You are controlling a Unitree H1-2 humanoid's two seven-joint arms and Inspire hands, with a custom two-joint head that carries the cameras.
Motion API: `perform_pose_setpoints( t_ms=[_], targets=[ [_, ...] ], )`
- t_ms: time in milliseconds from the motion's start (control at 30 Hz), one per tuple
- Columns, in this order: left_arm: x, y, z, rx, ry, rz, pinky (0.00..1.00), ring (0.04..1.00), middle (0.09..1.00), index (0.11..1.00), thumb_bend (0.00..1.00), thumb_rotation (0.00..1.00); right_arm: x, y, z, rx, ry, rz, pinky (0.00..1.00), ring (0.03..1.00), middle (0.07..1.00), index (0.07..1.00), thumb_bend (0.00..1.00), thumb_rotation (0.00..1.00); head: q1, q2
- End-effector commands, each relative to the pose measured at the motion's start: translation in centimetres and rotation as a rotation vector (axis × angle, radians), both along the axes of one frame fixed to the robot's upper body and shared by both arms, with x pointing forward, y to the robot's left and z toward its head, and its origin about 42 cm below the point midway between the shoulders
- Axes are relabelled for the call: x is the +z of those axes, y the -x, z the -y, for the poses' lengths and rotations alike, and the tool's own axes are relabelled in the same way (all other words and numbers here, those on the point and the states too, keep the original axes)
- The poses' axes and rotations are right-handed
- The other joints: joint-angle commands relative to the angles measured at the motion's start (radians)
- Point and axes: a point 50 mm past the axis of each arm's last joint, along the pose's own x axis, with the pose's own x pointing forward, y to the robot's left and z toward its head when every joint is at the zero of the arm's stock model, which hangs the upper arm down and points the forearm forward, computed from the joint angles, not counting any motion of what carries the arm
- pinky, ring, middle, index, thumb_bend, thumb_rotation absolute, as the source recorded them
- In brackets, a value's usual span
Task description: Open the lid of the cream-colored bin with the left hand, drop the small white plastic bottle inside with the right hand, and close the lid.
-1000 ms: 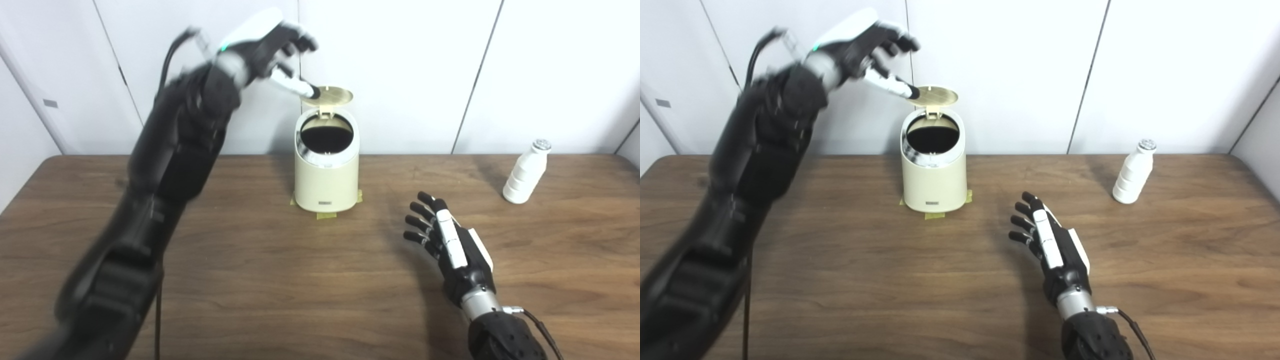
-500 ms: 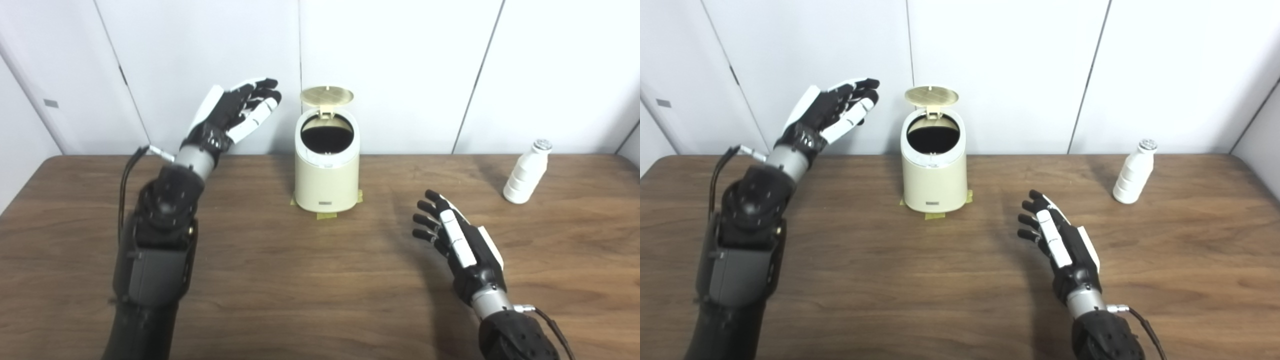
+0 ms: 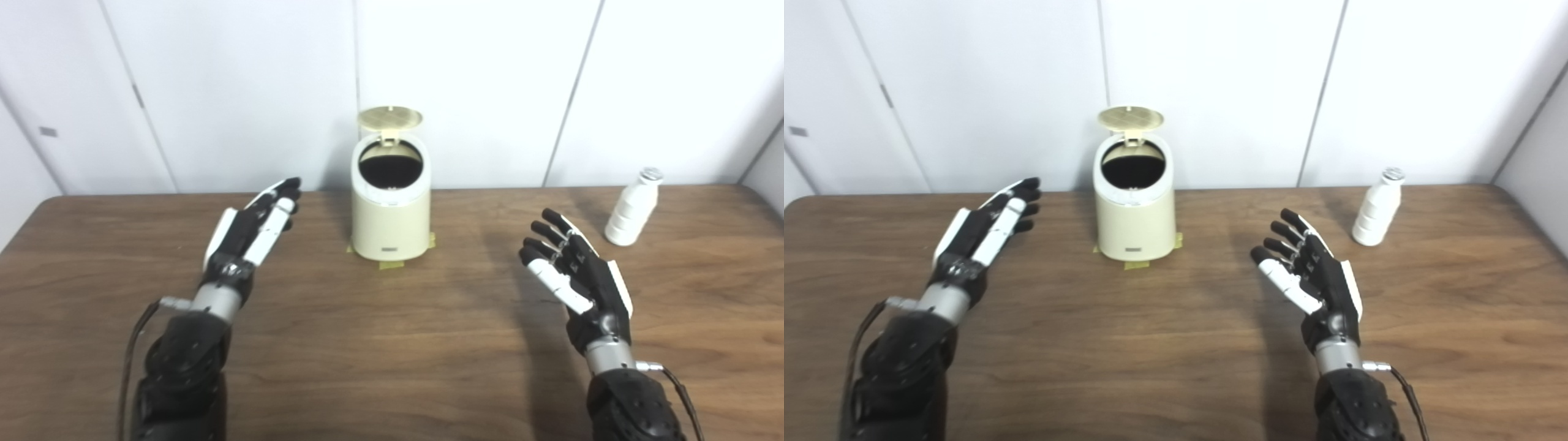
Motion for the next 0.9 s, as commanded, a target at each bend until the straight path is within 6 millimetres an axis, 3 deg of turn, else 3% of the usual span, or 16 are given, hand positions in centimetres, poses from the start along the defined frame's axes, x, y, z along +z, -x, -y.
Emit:
perform_pose_setpoints(
  t_ms=[0, 100, 333, 500, 667, 800, 833, 867],
  targets=[
    [1.8, 0.1, -0.5, 0.008, -0.007, 0.068, 0.87, 0.896, 0.915, 0.926, 0.37, 0.83, 1.7, -0.7, 0.9, -0.045, 0.069, 0.112, 0.66, 0.758, 0.828, 0.822, 0.74, 0.23, -0.007, 0.001],
    [1.5, 0.5, -1.1, 0.007, 0.004, 0.060, 0.89, 0.903, 0.920, 0.935, 0.37, 0.83, 1.9, -0.6, 1.9, -0.096, 0.092, 0.135, 0.68, 0.772, 0.834, 0.826, 0.76, 0.22, -0.066, -0.004],
    [0.2, 1.2, -2.3, 0.008, 0.053, 0.019, 0.94, 0.935, 0.942, 0.948, 0.37, 0.80, 4.8, 0.6, 3.2, -0.201, 0.183, 0.153, 0.76, 0.811, 0.828, 0.811, 0.79, 0.17, -0.231, -0.014],
    [-0.1, 1.3, -2.6, 0.017, 0.094, 0.013, 0.95, 0.937, 0.938, 0.945, 0.34, 0.79, 5.9, 1.1, 4.9, -0.260, 0.353, 0.129, 0.75, 0.813, 0.833, 0.820, 0.80, 0.18, -0.309, -0.014],
    [-0.4, 1.3, -3.3, -0.001, 0.092, -0.005, 0.96, 0.949, 0.955, 0.958, 0.33, 0.80, 7.0, 1.7, 6.0, -0.361, 0.488, 0.082, 0.82, 0.915, 0.921, 0.881, 0.84, 0.28, -0.339, -0.016],
    [-0.6, 1.3, -3.7, -0.015, 0.089, -0.019, 0.97, 0.953, 0.963, 0.964, 0.35, 0.80, 8.2, 1.6, 7.0, -0.438, 0.538, 0.105, 0.86, 0.943, 0.945, 0.911, 0.85, 0.24, -0.349, -0.016],
    [-0.6, 1.4, -3.7, -0.020, 0.093, -0.019, 0.95, 0.945, 0.954, 0.960, 0.34, 0.80, 8.4, 1.4, 7.5, -0.454, 0.544, 0.109, 0.78, 0.896, 0.935, 0.911, 0.86, 0.20, -0.347, -0.017],
    [-0.6, 1.4, -3.7, -0.024, 0.096, -0.019, 0.95, 0.943, 0.952, 0.960, 0.33, 0.80, 8.5, 1.3, 7.8, -0.463, 0.547, 0.111, 0.77, 0.895, 0.933, 0.915, 0.86, 0.20, -0.346, -0.017]
  ],
)
